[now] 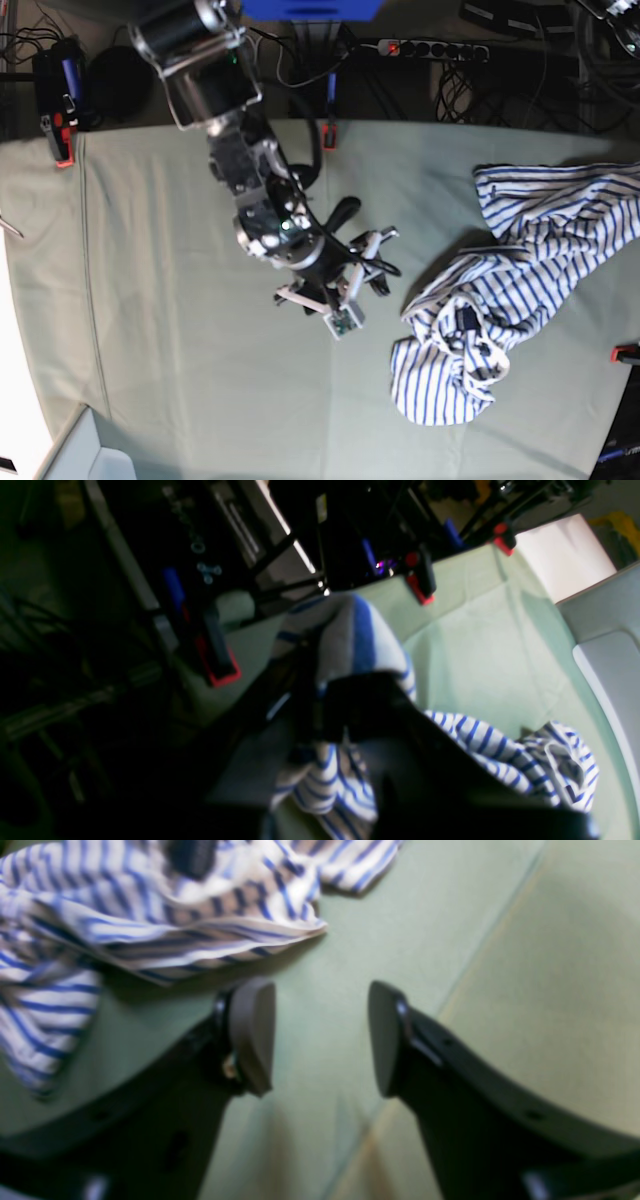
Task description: Layout the t-shirt on the table in an organized manner, then fold the t-shirt properly
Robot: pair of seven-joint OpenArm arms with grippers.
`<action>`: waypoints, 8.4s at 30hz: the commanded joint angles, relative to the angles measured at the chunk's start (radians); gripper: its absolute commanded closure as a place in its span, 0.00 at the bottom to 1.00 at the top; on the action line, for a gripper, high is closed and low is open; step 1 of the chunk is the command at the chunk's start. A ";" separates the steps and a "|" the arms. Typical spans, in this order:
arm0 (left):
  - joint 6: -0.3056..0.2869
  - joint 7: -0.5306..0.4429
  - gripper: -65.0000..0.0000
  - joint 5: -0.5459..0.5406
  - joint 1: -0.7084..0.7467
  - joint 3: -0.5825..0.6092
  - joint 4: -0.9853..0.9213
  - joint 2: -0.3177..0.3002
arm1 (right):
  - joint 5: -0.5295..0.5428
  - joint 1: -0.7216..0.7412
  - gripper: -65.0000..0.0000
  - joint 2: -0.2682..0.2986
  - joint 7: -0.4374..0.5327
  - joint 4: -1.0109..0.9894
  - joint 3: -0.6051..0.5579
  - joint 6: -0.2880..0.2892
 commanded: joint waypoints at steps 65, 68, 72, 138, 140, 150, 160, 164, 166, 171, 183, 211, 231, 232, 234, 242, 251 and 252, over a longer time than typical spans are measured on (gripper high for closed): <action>-0.260 0.214 0.35 0.420 0.026 0.546 0.111 0.004 | 0.180 0.105 0.36 0.100 0.294 -0.190 -0.327 0.007; -0.257 0.202 0.35 0.391 0.016 0.546 0.204 0.058 | 0.180 0.105 0.36 0.101 0.294 -0.190 -0.326 0.007; -0.257 0.203 0.35 0.396 -0.077 0.554 0.214 0.121 | 0.178 0.104 0.36 0.101 0.294 -0.190 -0.326 0.007; -0.257 -0.009 0.11 0.758 -0.318 0.750 -0.288 0.199 | 0.178 0.043 0.36 0.244 0.292 -0.168 -0.226 0.007; -0.257 -0.009 0.11 0.758 -0.327 0.750 -0.291 0.199 | 0.178 0.041 0.36 0.244 0.292 -0.168 -0.226 0.007; -0.261 -0.009 0.14 0.758 -0.373 0.750 -0.428 0.192 | 0.178 0.030 0.36 0.244 0.292 -0.168 -0.226 0.007; -0.257 -0.009 0.99 0.758 -0.375 0.750 -0.425 0.199 | 0.178 0.030 0.36 0.246 0.292 -0.171 -0.226 0.007; -0.257 -0.009 1.00 0.750 -0.375 0.764 -0.423 0.201 | 0.178 0.030 0.36 0.261 0.292 -0.170 -0.226 0.007; -0.257 -0.007 1.00 0.749 -0.367 0.804 -0.399 0.201 | 0.178 0.032 0.36 0.264 0.292 -0.170 -0.217 0.005; -0.257 -0.001 1.00 0.750 -0.303 0.934 -0.239 0.261 | 0.178 0.030 0.36 0.266 0.292 -0.168 -0.029 0.005; -0.257 -0.009 1.00 0.749 -0.254 1.422 -0.165 0.324 | 0.177 0.027 0.36 0.365 0.292 -0.039 0.202 0.005; -0.257 -0.002 0.62 0.749 -0.182 1.640 0.052 0.189 | 0.177 -0.050 0.36 0.401 0.291 0.022 0.345 0.008; -0.264 -0.001 0.61 0.497 0.145 0.673 0.233 0.141 | 0.175 0.213 0.36 0.296 0.186 -0.277 -0.111 0.010; -0.264 -0.001 0.61 0.480 0.153 0.649 0.233 0.141 | 0.175 0.234 0.36 0.286 0.186 -0.311 -0.111 0.010; -0.264 -0.001 0.61 0.454 0.171 0.606 0.233 0.141 | 0.175 0.265 0.36 0.270 0.186 -0.360 -0.111 0.010; -0.266 -0.001 0.61 0.428 0.180 0.517 0.230 0.141 | 0.175 0.349 0.36 0.232 0.188 -0.524 -0.114 0.010; -0.266 -0.001 0.61 0.428 0.173 0.506 0.227 0.141 | 0.175 0.348 0.58 0.220 0.186 -0.616 -0.115 0.010; -0.266 -0.001 0.61 0.428 0.171 0.506 0.227 0.141 | 0.175 0.348 0.67 0.220 0.183 -0.616 -0.115 0.010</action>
